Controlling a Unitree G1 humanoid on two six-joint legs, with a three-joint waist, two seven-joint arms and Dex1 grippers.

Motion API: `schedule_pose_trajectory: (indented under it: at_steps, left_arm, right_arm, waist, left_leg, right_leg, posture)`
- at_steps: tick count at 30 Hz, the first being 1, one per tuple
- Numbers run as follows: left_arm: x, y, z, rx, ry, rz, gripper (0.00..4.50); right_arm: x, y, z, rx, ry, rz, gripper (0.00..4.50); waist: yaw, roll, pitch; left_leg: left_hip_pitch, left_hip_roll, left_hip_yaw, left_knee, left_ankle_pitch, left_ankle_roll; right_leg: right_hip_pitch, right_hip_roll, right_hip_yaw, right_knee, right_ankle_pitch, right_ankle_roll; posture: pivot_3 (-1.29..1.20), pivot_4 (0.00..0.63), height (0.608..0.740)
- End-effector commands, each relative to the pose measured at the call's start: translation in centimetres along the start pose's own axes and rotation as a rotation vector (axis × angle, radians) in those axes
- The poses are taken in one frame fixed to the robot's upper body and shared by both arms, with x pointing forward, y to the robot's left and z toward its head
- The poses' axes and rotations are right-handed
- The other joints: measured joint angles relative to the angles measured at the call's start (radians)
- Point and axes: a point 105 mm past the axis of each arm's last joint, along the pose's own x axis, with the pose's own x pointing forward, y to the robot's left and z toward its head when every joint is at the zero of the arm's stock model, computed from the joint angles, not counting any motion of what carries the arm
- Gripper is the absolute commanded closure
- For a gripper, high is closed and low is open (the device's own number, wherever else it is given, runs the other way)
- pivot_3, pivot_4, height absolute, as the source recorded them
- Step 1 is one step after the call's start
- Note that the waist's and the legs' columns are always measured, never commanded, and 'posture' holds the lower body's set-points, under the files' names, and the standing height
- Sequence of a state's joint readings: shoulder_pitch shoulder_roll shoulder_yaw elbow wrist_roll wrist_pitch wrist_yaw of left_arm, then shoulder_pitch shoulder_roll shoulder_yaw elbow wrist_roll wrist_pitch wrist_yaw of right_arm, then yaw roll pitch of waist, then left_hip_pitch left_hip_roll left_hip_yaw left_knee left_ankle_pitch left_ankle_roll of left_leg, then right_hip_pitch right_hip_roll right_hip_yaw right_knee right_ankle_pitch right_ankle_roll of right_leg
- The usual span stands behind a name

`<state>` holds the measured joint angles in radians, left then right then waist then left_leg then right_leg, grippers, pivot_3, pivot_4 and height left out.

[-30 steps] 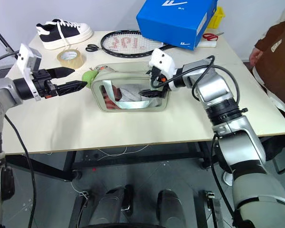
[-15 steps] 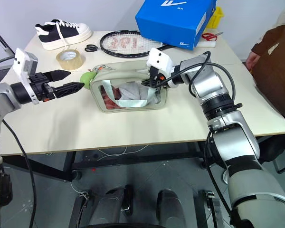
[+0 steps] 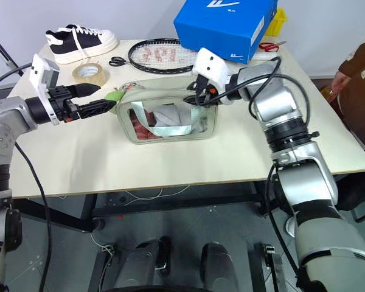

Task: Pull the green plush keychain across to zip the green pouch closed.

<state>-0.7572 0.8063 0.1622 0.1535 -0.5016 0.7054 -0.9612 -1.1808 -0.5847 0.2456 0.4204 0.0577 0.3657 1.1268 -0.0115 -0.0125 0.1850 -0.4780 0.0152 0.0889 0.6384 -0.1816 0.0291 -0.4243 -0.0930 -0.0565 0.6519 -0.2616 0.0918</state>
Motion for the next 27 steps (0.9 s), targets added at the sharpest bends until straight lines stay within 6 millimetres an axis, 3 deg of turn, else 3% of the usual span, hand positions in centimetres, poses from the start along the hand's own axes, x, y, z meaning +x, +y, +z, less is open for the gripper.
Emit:
schedule_pose_trajectory:
  at_steps: [1, 6, 15, 17, 20, 27]
  left_arm:
    - [-0.3, 0.0, 1.6, 0.065, -0.025, -0.003, 0.00]
    - [-0.2, -0.1, 1.6, 0.069, -0.020, -0.012, 0.00]
    - [0.2, -0.2, 2.0, 0.083, -0.021, -0.027, 0.00]
    - [0.1, -0.1, 1.9, 0.081, -0.019, -0.026, 0.00]
    - [0.3, -0.1, 1.4, 0.065, -0.013, -0.024, 0.00]
    - [1.9, -0.2, -0.4, -0.011, -0.020, -0.026, 0.00]
  right_arm:
    - [-2.2, -0.5, 1.4, -0.034, -0.032, -0.028, 2.78]
    - [-3.0, -0.1, 0.6, -0.029, -0.001, -0.023, 2.78]
    - [-2.1, 0.0, -1.3, -0.015, 0.034, -0.019, 2.78]
    - [-2.0, 0.0, -1.5, -0.009, 0.031, -0.021, 3.31]
    - [-2.0, 0.0, -1.5, -0.009, 0.026, -0.019, 4.48]
    - [-1.6, 0.4, -1.5, -0.032, 0.025, -0.006, 4.48]
  waist:
    - [-0.001, 0.000, 0.000]
    - [-0.003, 0.000, 0.000]
    - [-0.002, 0.000, 0.000]
    - [-0.002, 0.000, 0.000]
    - [-0.002, 0.000, 0.000]
    - [-0.002, 0.000, 0.000]
  left_leg:
    - [0.000, 0.000, 0.000, 0.000, 0.000, 0.000]
    - [0.000, 0.000, 0.000, 0.000, 0.000, 0.000]
    - [0.000, 0.000, 0.000, 0.000, 0.000, 0.000]
    - [0.000, 0.000, 0.000, 0.000, 0.000, 0.000]
    - [0.000, 0.000, 0.000, 0.000, 0.000, 0.000]
    - [0.000, 0.000, 0.000, 0.002, 0.000, 0.000]
  right_leg:
    - [0.000, 0.000, 0.000, 0.000, 0.000, 0.000]
    - [0.000, 0.000, 0.000, 0.000, 0.000, 0.000]
    - [0.000, 0.000, 0.000, 0.000, 0.000, 0.000]
    - [0.000, 0.000, 0.000, 0.000, 0.000, 0.000]
    - [0.000, 0.000, 0.000, 0.001, 0.000, 0.000]
    - [0.000, 0.000, 0.000, 0.001, 0.000, 0.000]
  posture:
    - [0.00, 0.150, 0.740]
    - [0.00, 0.150, 0.740]
    - [0.00, 0.150, 0.740]
    - [0.00, 0.150, 0.740]
    - [0.00, 0.150, 0.740]
    - [0.00, 0.150, 0.740]
